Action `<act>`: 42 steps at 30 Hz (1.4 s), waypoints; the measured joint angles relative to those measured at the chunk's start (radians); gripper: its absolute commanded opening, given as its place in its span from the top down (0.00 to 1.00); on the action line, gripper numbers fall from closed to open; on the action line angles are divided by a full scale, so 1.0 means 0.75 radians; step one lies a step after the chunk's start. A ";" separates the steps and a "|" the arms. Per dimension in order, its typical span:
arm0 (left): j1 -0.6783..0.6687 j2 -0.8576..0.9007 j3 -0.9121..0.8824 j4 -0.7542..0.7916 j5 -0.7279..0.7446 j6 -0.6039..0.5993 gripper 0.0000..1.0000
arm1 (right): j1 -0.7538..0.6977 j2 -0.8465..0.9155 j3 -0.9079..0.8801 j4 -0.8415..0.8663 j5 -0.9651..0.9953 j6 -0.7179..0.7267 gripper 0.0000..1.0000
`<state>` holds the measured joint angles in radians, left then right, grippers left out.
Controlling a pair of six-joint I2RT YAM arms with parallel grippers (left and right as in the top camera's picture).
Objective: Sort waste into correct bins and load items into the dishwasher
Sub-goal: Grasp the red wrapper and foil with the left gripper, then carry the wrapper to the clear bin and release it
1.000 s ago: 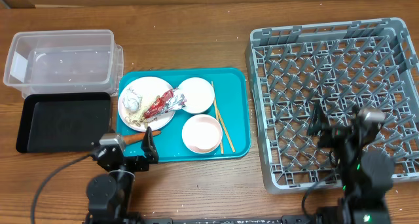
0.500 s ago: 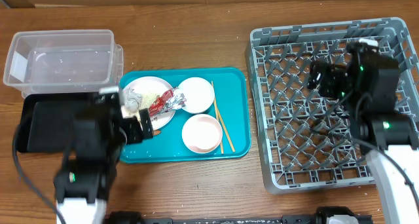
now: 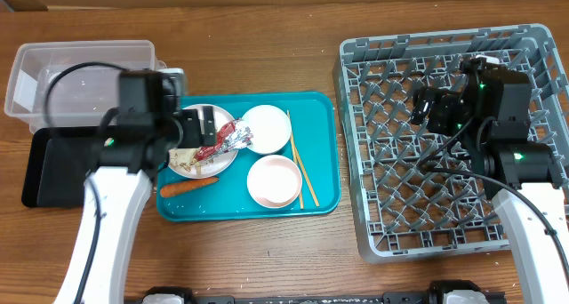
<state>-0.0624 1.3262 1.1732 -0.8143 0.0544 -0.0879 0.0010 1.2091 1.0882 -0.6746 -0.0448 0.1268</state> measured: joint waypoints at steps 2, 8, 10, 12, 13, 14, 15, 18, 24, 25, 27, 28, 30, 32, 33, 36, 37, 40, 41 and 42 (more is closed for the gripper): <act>-0.050 0.078 0.000 0.001 -0.006 0.050 0.00 | 0.000 0.000 0.000 0.000 0.000 0.001 0.00; -0.204 0.311 0.000 0.001 -0.054 0.151 0.00 | 0.000 0.000 0.000 -0.003 -0.001 0.000 0.00; -0.237 0.376 0.000 0.001 -0.074 0.188 0.00 | 0.000 0.000 0.000 -0.008 0.000 0.000 0.00; -0.254 0.439 0.000 0.004 -0.113 0.210 0.06 | 0.000 0.000 0.000 -0.016 0.000 0.001 0.00; -0.258 0.469 0.000 0.006 -0.135 0.222 0.12 | 0.000 0.000 0.000 -0.020 0.000 0.001 0.00; -0.260 0.498 0.000 0.006 -0.158 0.232 0.28 | 0.000 0.000 0.000 -0.026 -0.001 0.001 0.00; -0.260 0.530 0.000 0.010 -0.194 0.237 0.46 | 0.000 0.000 0.000 -0.028 0.000 0.001 0.00; -0.257 0.558 0.000 0.021 -0.251 0.242 0.96 | 0.000 0.000 0.000 -0.032 0.000 0.000 0.00; -0.257 0.559 0.016 0.014 -0.300 0.257 0.96 | -0.001 0.000 0.000 -0.034 0.000 0.001 0.00; -0.257 0.559 0.034 -0.003 -0.303 0.257 0.96 | 0.000 0.000 0.000 -0.033 0.001 0.000 0.00; -0.257 0.559 0.085 -0.040 -0.313 0.256 0.96 | 0.000 0.000 0.000 -0.033 0.000 0.001 0.00; -0.256 0.559 0.125 -0.063 -0.322 0.253 0.96 | 0.000 0.000 0.000 -0.035 0.000 0.001 0.00; -0.251 0.559 0.218 -0.106 -0.345 0.242 0.96 | 0.000 0.000 0.000 -0.036 0.000 0.001 0.00; -0.235 0.559 0.325 -0.151 -0.381 0.219 0.96 | 0.000 0.000 0.000 -0.042 0.001 0.001 0.00; -0.215 0.558 0.394 -0.173 -0.405 0.204 0.96 | -0.001 0.000 0.000 -0.048 -0.001 0.001 0.00; -0.148 0.556 0.518 -0.187 -0.444 0.180 0.96 | 0.000 0.000 0.001 -0.063 0.001 0.001 0.00; -0.115 0.555 0.552 -0.181 -0.453 0.166 0.96 | 0.000 0.000 0.000 -0.067 0.000 0.001 0.00; 0.018 0.551 0.593 -0.108 -0.468 0.108 0.96 | 0.000 0.000 0.000 -0.069 0.000 0.001 0.00; 0.050 0.551 0.595 -0.096 -0.471 0.087 0.96 | 0.000 0.000 0.000 -0.069 0.000 0.001 0.00; 0.105 0.551 0.595 -0.069 -0.469 0.063 0.96 | 0.000 0.000 0.000 -0.069 -0.001 0.001 0.00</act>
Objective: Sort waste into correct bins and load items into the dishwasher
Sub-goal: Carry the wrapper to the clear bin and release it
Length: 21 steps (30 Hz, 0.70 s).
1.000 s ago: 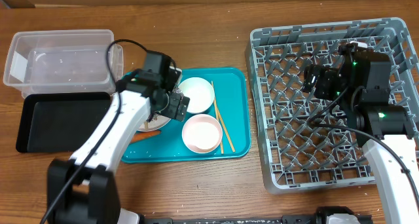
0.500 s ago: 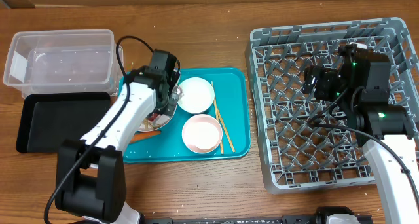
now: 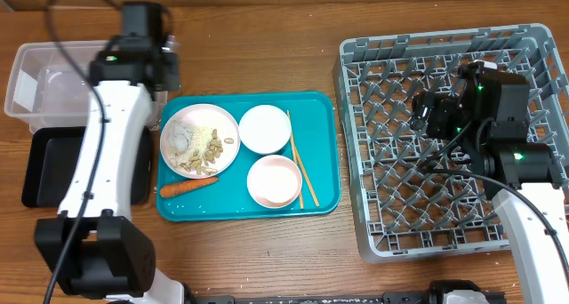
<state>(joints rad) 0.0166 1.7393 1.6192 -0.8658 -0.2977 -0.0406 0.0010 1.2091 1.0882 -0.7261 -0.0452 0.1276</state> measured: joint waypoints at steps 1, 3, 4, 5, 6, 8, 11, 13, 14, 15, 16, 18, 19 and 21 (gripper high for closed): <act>0.046 0.001 0.000 0.029 0.005 -0.024 0.96 | 0.000 0.000 0.000 0.001 0.001 0.000 0.00; 0.138 0.003 0.000 0.084 0.030 -0.070 0.92 | 0.000 0.000 0.001 0.000 0.001 -0.001 0.00; 0.177 0.007 0.001 0.112 0.047 -0.086 0.89 | -0.001 0.000 0.000 0.001 0.001 -0.001 0.00; 0.221 0.018 0.002 0.145 0.071 -0.099 0.82 | 0.000 0.000 0.000 0.001 0.001 -0.001 0.00; 0.253 0.033 0.004 0.162 0.085 -0.112 0.81 | 0.000 0.000 0.001 0.001 0.001 -0.001 0.00; 0.306 0.076 0.006 0.194 0.126 -0.133 0.76 | 0.000 0.000 0.000 0.001 0.000 -0.001 0.00; 0.345 0.154 0.006 0.209 0.197 -0.159 0.25 | 0.000 0.000 0.000 0.000 0.001 -0.001 0.00; 0.349 0.189 0.006 0.207 0.246 -0.162 0.21 | 0.000 0.000 0.000 -0.001 0.001 -0.001 0.00; 0.349 0.191 0.006 0.199 0.260 -0.157 0.19 | 0.000 0.000 0.000 0.000 0.001 -0.001 0.00; 0.347 0.190 0.007 0.184 0.269 -0.152 0.18 | 0.000 0.000 0.000 0.001 0.001 -0.001 0.00; 0.345 0.184 0.010 0.158 0.278 -0.147 0.17 | 0.000 0.000 0.000 -0.001 0.001 -0.001 0.00; 0.338 0.167 0.030 0.074 0.287 -0.136 0.14 | 0.000 0.000 0.000 0.001 0.001 -0.001 0.00; 0.330 0.153 0.039 0.027 0.294 -0.131 0.13 | 0.000 0.000 0.000 0.000 0.001 -0.001 0.00; 0.302 0.105 0.051 -0.057 0.327 -0.118 0.13 | 0.000 0.000 0.001 0.001 0.000 -0.001 0.00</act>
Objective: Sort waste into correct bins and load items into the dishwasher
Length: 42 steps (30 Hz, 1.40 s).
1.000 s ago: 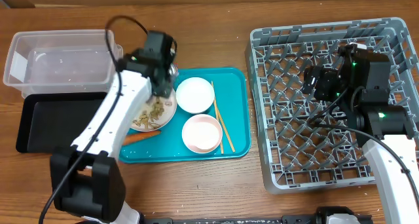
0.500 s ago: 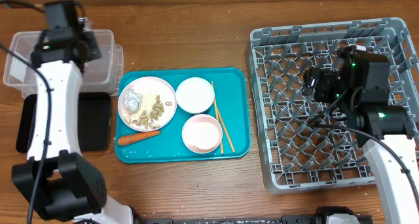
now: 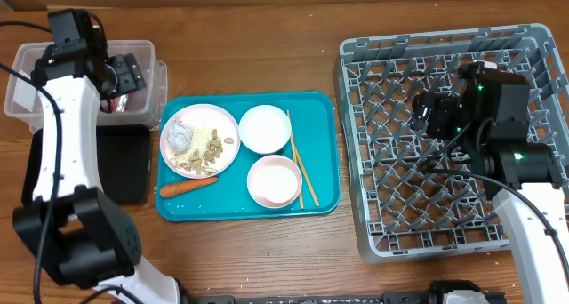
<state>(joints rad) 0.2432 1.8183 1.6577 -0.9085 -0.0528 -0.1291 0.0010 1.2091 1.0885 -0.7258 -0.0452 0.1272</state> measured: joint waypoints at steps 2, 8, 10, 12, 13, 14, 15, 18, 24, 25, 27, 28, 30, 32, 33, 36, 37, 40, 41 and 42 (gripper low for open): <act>-0.046 -0.066 0.010 -0.096 0.057 0.002 0.14 | 0.000 0.000 -0.001 -0.001 0.001 0.000 0.00; -0.217 -0.157 0.024 -0.338 0.178 0.003 0.18 | 0.000 0.000 -0.001 -0.001 0.001 0.000 0.00; -0.258 -0.142 0.005 -0.370 0.181 0.003 0.19 | 0.000 0.000 0.000 0.000 0.001 0.001 0.00; -0.288 -0.117 -0.034 -0.376 0.169 0.002 0.17 | 0.000 0.000 0.000 0.000 0.000 -0.001 0.00; -0.299 -0.102 -0.050 -0.376 0.160 0.000 0.15 | 0.000 0.000 -0.001 0.000 0.001 0.001 0.00; -0.308 -0.080 -0.067 -0.375 0.143 -0.006 0.14 | -0.001 0.000 -0.001 -0.001 0.001 -0.001 0.00; -0.314 -0.055 -0.082 -0.373 0.126 -0.016 0.14 | 0.000 0.000 0.000 -0.001 0.001 -0.001 0.00; -0.316 0.018 -0.120 -0.368 0.068 -0.046 0.17 | 0.000 0.000 -0.001 0.000 0.001 -0.001 0.00; -0.316 0.156 -0.131 -0.358 -0.027 -0.075 0.16 | 0.000 0.000 0.000 -0.007 0.001 -0.001 0.00; -0.316 0.176 -0.132 -0.352 -0.046 -0.076 0.16 | 0.000 0.000 0.000 -0.012 0.000 0.001 0.00; -0.316 0.214 -0.133 -0.325 -0.073 -0.080 0.19 | 0.000 0.000 -0.001 -0.024 0.001 0.001 0.00; -0.316 0.228 -0.133 -0.305 -0.083 -0.080 0.23 | 0.000 0.000 0.000 -0.027 0.001 0.000 0.00; -0.316 0.255 -0.133 -0.268 -0.097 -0.084 0.41 | 0.000 0.000 -0.001 -0.027 0.001 0.000 0.00; -0.316 0.277 -0.133 -0.249 -0.107 -0.092 0.59 | 0.000 0.000 -0.001 -0.027 0.001 0.000 0.00; -0.316 0.288 -0.133 -0.249 -0.110 -0.099 0.63 | 0.000 0.000 0.000 -0.030 0.001 0.000 0.00; -0.316 0.308 -0.133 -0.249 -0.117 -0.101 0.76 | 0.000 0.000 0.000 -0.037 0.001 0.000 0.00; -0.316 0.312 -0.133 -0.249 -0.121 -0.108 0.85 | 0.000 0.000 -0.001 -0.038 0.001 0.000 0.00; -0.316 0.312 -0.133 -0.254 -0.126 -0.098 0.96 | 0.000 0.000 -0.001 -0.041 0.001 0.000 0.00; -0.316 0.312 -0.132 -0.272 -0.127 -0.095 0.96 | 0.000 0.000 -0.001 -0.041 0.001 0.000 0.00; -0.316 0.312 -0.130 -0.300 -0.126 -0.095 0.96 | 0.000 0.000 -0.001 -0.041 0.001 0.000 0.00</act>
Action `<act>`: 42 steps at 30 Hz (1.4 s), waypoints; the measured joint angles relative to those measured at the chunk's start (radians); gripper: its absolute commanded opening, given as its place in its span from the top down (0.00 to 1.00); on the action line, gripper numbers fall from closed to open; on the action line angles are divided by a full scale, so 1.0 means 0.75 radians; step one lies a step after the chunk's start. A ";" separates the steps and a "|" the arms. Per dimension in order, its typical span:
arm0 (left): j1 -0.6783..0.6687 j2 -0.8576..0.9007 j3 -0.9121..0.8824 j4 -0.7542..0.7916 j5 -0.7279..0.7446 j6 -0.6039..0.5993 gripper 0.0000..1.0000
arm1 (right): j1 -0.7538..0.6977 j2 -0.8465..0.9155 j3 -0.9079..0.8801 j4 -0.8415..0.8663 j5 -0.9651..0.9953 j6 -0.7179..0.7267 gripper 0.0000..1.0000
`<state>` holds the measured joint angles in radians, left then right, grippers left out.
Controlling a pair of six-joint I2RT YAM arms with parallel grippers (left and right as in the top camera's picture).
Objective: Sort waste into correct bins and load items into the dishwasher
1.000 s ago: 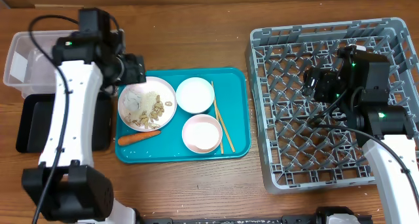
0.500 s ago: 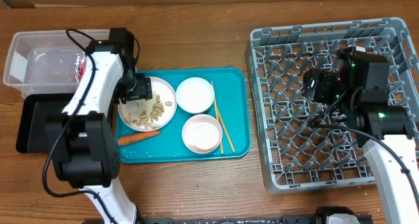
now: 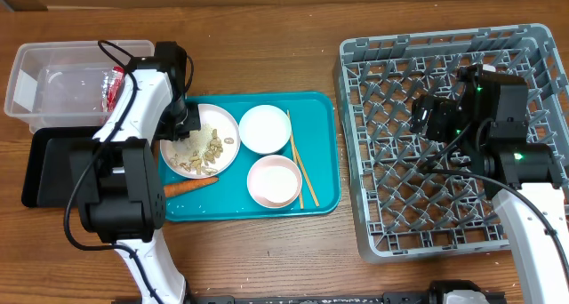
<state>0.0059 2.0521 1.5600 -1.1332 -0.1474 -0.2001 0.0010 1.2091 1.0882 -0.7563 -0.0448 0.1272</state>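
Observation:
My left gripper (image 3: 184,120) hangs over the left rim of the white plate (image 3: 213,144), which holds food scraps; its jaws are too dark to read. It covers the spot at the plate's left edge. A red wrapper (image 3: 116,86) lies inside the clear plastic bin (image 3: 62,82). On the teal tray (image 3: 320,153) sit a white bowl (image 3: 265,129), a pinkish bowl (image 3: 274,180), chopsticks (image 3: 304,175) and a carrot (image 3: 188,187). Over the grey dish rack (image 3: 498,46) my right gripper (image 3: 423,114) hovers with nothing seen in it.
A black bin (image 3: 58,166) lies in front of the clear one, at the table's left edge. My left arm's lower link crosses the tray's left side. The rack fills the right half of the table.
My left gripper was over the clear bin with the red wrapper. Now the wrapper lies in the bin and the gripper is at the plate's left rim. The right arm is unchanged.
First my left gripper was at the plate by a red and silver wrapper. Then the wrapper was off the plate and the arm was up by the clear bin, then over it. Now the wrapper rests in that bin and the gripper is back at the plate.

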 measured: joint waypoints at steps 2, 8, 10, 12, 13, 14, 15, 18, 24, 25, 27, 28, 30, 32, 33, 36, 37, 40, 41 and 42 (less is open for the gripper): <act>0.000 0.002 0.023 -0.072 0.000 0.000 0.96 | 0.000 0.000 0.001 0.001 -0.001 -0.001 0.00; 0.001 0.012 0.278 -0.253 -0.007 0.000 0.96 | 0.000 0.000 0.001 0.000 0.000 0.000 0.00; 0.001 0.010 0.409 -0.289 -0.013 0.000 0.96 | 0.000 0.000 0.000 -0.001 0.001 0.000 0.00; 0.003 0.010 0.504 -0.312 -0.031 0.000 0.96 | -0.001 0.000 0.001 -0.003 0.000 0.000 0.00; 0.006 0.010 0.549 -0.312 -0.046 0.000 0.96 | 0.000 0.000 0.001 -0.003 0.000 0.001 0.00; 0.010 0.010 0.588 -0.306 -0.066 0.000 0.96 | 0.000 0.000 0.001 -0.003 0.000 -0.001 0.00; 0.013 0.010 0.608 -0.299 -0.078 0.001 0.96 | 0.000 0.000 0.001 -0.003 0.000 0.000 0.00; 0.043 0.005 0.663 -0.213 -0.148 0.000 0.96 | 0.000 0.000 0.000 -0.004 0.000 0.000 0.00; 0.180 0.005 0.663 -0.031 -0.193 -0.003 0.83 | 0.000 0.000 0.001 -0.004 0.000 0.001 0.00; 0.203 0.005 0.663 -0.017 -0.192 -0.007 0.82 | 0.000 0.000 0.001 -0.004 0.000 0.000 0.00; 0.250 0.005 0.660 -0.012 -0.182 -0.007 0.69 | 0.000 0.000 0.001 -0.004 -0.001 -0.001 0.00; 0.271 0.005 0.660 -0.013 -0.176 -0.009 0.61 | 0.000 0.000 0.001 -0.004 -0.001 0.001 0.00; 0.308 0.005 0.660 -0.016 -0.154 -0.002 0.41 | 0.000 0.000 0.001 -0.004 0.000 0.000 0.00; 0.329 0.005 0.660 -0.025 -0.129 -0.009 0.28 | 0.000 0.000 0.001 -0.004 0.000 0.000 0.00; 0.334 0.005 0.660 -0.035 -0.117 -0.010 0.25 | 0.000 0.000 0.001 -0.005 0.000 0.000 0.00; 0.334 0.005 0.660 -0.086 -0.090 -0.010 0.23 | 0.000 0.000 0.001 -0.004 0.000 -0.001 0.00; 0.333 0.005 0.660 -0.112 -0.084 -0.010 0.25 | 0.000 0.000 0.000 -0.004 0.000 -0.001 0.00; 0.323 0.005 0.667 -0.235 -0.052 -0.009 0.44 | 0.000 0.000 0.001 -0.005 0.000 0.000 0.00; 0.316 0.005 0.673 -0.273 -0.021 0.007 0.46 | -0.001 0.000 0.001 -0.004 0.000 -0.001 0.00; 0.307 0.005 0.679 -0.299 0.010 0.030 0.46 | 0.000 0.000 0.001 -0.004 -0.001 -0.001 0.00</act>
<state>0.2363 2.0556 2.0693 -1.3571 -0.1398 -0.1776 0.0010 1.2091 1.0885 -0.7593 -0.0452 0.1268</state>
